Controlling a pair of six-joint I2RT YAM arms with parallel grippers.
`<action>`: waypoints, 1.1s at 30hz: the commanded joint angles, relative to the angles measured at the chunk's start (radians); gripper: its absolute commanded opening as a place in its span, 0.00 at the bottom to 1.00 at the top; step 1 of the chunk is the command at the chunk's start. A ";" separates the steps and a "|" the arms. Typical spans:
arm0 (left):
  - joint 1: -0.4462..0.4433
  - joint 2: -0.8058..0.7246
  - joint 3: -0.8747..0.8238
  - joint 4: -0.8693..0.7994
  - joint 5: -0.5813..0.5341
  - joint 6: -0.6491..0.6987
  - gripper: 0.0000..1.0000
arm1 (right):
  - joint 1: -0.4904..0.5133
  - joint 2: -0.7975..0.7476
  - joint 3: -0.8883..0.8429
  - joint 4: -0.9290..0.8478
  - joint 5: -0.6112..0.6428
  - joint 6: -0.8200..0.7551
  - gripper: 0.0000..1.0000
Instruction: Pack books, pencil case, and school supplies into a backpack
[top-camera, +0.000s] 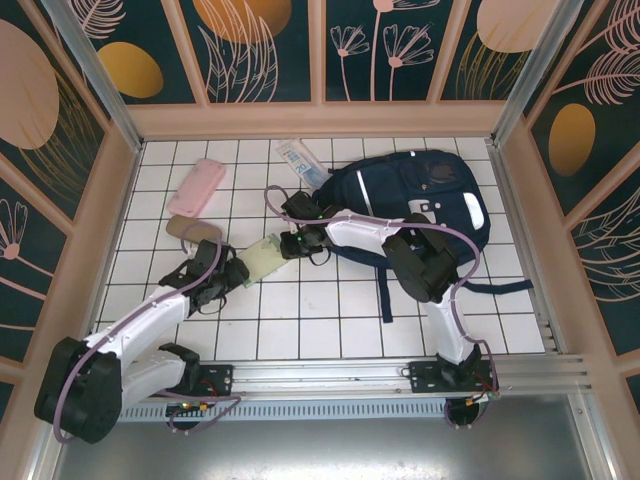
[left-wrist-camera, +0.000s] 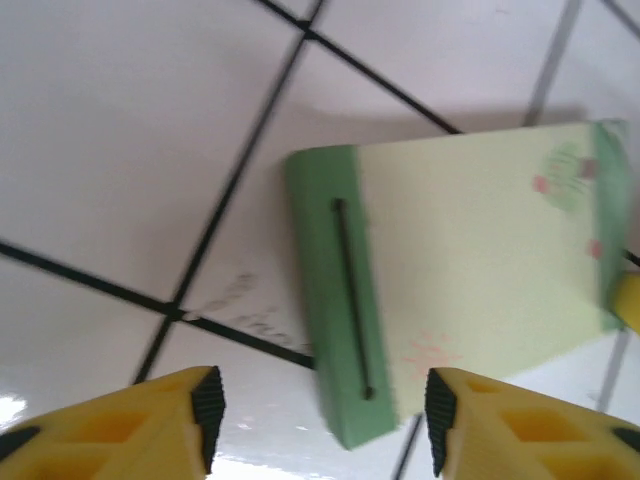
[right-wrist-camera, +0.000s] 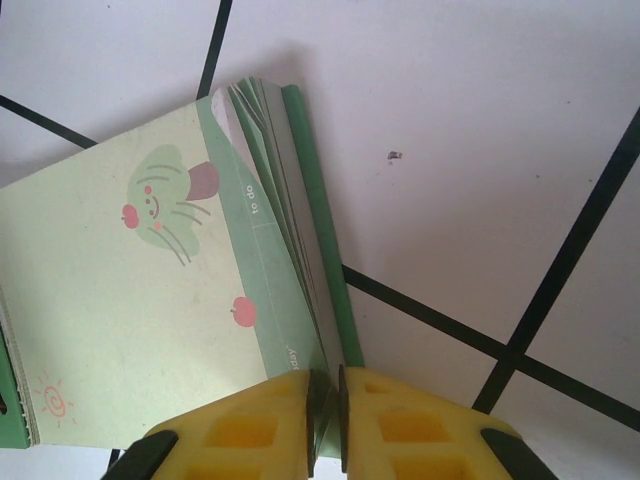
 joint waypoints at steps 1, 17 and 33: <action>0.005 -0.032 -0.053 0.141 0.112 -0.022 0.61 | -0.019 0.008 -0.049 -0.059 0.028 0.005 0.16; 0.015 0.121 -0.123 0.238 0.039 -0.073 0.43 | -0.018 0.001 0.010 -0.128 0.101 -0.033 0.30; 0.073 0.091 -0.125 0.271 0.090 -0.017 0.48 | -0.051 0.064 -0.055 -0.017 -0.115 -0.021 0.16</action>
